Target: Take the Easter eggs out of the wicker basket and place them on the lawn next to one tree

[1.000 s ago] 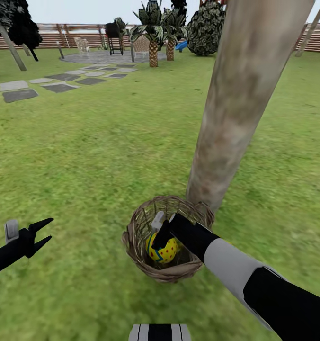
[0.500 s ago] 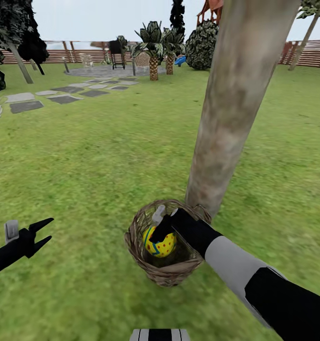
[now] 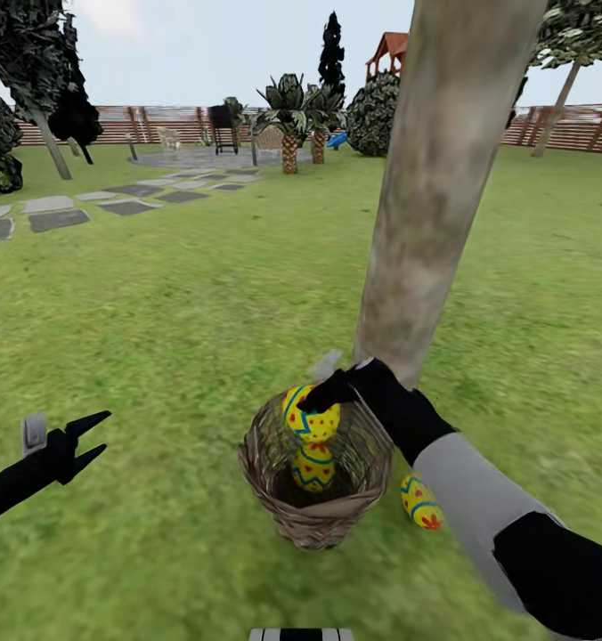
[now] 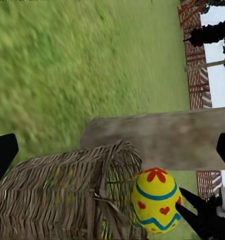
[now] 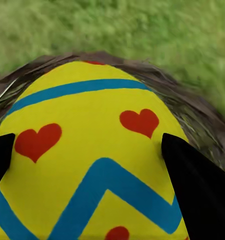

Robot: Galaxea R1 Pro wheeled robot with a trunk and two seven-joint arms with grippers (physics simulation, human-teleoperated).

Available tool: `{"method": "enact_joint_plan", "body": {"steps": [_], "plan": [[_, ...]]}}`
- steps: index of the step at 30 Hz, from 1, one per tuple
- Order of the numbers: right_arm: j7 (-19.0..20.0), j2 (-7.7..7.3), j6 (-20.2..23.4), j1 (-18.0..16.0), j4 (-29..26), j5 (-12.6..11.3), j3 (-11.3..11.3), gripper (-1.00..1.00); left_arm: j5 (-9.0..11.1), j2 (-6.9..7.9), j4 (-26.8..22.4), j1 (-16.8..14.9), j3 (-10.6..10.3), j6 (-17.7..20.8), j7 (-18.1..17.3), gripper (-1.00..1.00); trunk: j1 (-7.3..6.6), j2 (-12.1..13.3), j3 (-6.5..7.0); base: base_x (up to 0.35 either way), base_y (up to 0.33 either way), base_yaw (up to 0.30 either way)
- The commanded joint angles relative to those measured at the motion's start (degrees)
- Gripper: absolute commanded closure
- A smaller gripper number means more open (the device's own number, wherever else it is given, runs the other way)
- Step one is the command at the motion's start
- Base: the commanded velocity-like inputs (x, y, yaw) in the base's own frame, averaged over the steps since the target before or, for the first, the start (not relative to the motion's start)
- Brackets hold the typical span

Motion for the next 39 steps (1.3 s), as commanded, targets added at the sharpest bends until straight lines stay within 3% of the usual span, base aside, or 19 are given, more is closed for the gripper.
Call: {"method": "enact_joint_plan", "body": {"steps": [1, 2, 4, 7, 10, 13, 14, 17, 20, 22, 24, 25, 26, 28, 32, 34, 36, 37, 39], "plan": [[0.51, -0.42, 2.17, 0.1, -3.64, 0.58, -2.47, 1.0, -0.5, -0.01, 0.02, -0.08, 0.09, 0.26, -0.51, -1.0, -0.03, 0.0, 0.18, 0.0, 0.0, 0.0], [0.54, -0.5, 3.75, 0.52, -6.7, 0.57, -4.49, 1.0, -0.5, -0.01, 0.02, -0.07, 0.09, 0.26, -0.54, -1.0, -0.05, 0.02, 0.4, 0.0, 0.0, 0.0], [0.62, -0.52, 7.9, 2.5, -13.6, 0.01, -6.08, 1.0, -0.5, -0.01, 0.02, -0.09, 0.09, 0.26, -0.56, -1.0, -0.11, 0.04, 0.84, 0.0, 0.0, 0.0], [0.61, -0.45, 15.53, 6.59, -25.28, -6.14, -6.32, 1.0, -0.5, -0.01, 0.02, -0.09, 0.09, 0.26, -0.51, -1.0, -0.18, 0.08, 1.51, 0.0, 0.0, 0.0], [0.52, 0.08, 17.03, 9.67, -27.66, -7.1, -6.31, 1.0, -0.5, -0.01, 0.02, -0.11, 0.02, 0.26, -0.41, -1.0, -0.26, 0.12, 2.17, -0.145, 0.0, 0.0], [0.58, 0.07, 17.04, 10.4, -28.12, -7.37, -6.48, 1.0, -0.5, -0.01, 0.02, -0.17, 0.0, 0.26, -0.32, -1.0, -0.34, 0.16, 2.83, -0.322, 0.0, 0.0], [0.59, -0.01, 17.05, 10.97, -28.5, -9.27, -8.21, 1.0, -0.51, -0.01, 0.02, -0.19, 0.0, 0.26, -0.31, -1.0, -0.36, 0.18, 3.06, -0.196, 0.0, 0.0], [0.49, -0.9, 17.13, 15.38, -30.73, -18.86, -16.61, 1.0, -0.5, -0.01, 0.02, -0.2, 0.01, 0.26, -0.36, -1.0, -0.44, 0.22, 3.72, -0.042, 0.0, 0.0], [0.63, -1.95, 17.06, 19.52, -32.79, -20.8, -20.3, 1.0, -0.5, -0.01, 0.07, -0.21, 0.01, 0.26, -0.39, -1.0, -0.52, 0.26, 4.39, -0.002, 0.0, 0.0], [1.76, -2.12, 17.06, 21.29, -32.82, -22.46, -25.86, 1.0, -0.51, -0.01, 0.19, -0.21, 0.02, 0.26, -0.42, -1.0, -0.57, 0.28, 4.83, 0.0, 0.0, 0.0], [7.66, -5.79, 17.1, 24.72, -32.77, -23.82, -28.47, 1.0, -0.5, -0.01, 0.33, -0.21, 0.01, 0.26, -0.47, -1.0, -0.63, 0.32, 5.27, 0.0, 0.0, 0.0], [9.08, -6.98, 17.12, 25.43, -32.77, -23.95, -28.95, 1.0, -0.5, -0.01, 0.35, -0.21, 0.02, 0.26, -0.47, -1.0, -0.85, 0.72, 5.45, 0.0, 0.0, 0.0], [10.54, -8.55, 17.13, 26.43, -32.75, -24.11, -31.09, 1.0, -0.5, -0.01, 0.42, -0.21, 0.01, 0.26, -0.47, -1.0, -1.06, 1.12, 5.63, 0.0, 0.0, 0.0], [12.16, -11.33, 17.33, 27.78, -32.51, -24.19, -37.6, 1.0, -0.5, -0.01, 0.59, -0.21, 0.01, 0.26, -0.48, -1.0, -1.5, 1.92, 5.99, 0.0, 0.0, 0.0], [12.27, -21.41, 17.23, 31.0, -30.05, -23.86, -39.14, 1.0, -0.5, -0.01, 0.64, -0.21, 0.0, 0.26, -0.48, -1.0, -2.38, 3.53, 6.71, 0.0, 0.0, 0.0], [12.04, -24.0, 16.8, 31.73, -26.66, -19.17, -39.17, 1.0, -0.5, -0.01, 0.65, -0.21, 0.06, 0.26, -0.52, -1.0, -2.6, 3.93, 6.89, 0.0, 0.0, 0.0], [11.95, -24.72, 16.55, 31.89, -23.53, -9.45, -39.35, 1.0, -0.43, -0.08, 0.67, -0.21, 0.08, 0.26, -0.62, -1.0, -2.6, 3.93, 6.89, 0.0, 0.0, 0.0], [11.77, -24.81, 15.89, 31.88, -21.82, -6.19, -39.46, 1.0, -0.42, -0.12, 0.61, -0.21, 0.08, 0.26, -0.64, -1.0, -2.6, 3.93, 6.89, 0.0, 0.0, 0.0], [8.5, -24.9, 10.03, 31.88, -16.68, -3.24, -39.6, 1.0, -0.41, -0.16, 0.52, -0.21, 0.07, 0.26, -0.65, -1.0, -2.6, 3.93, 6.89, 0.0, 0.0, 0.0]]}}
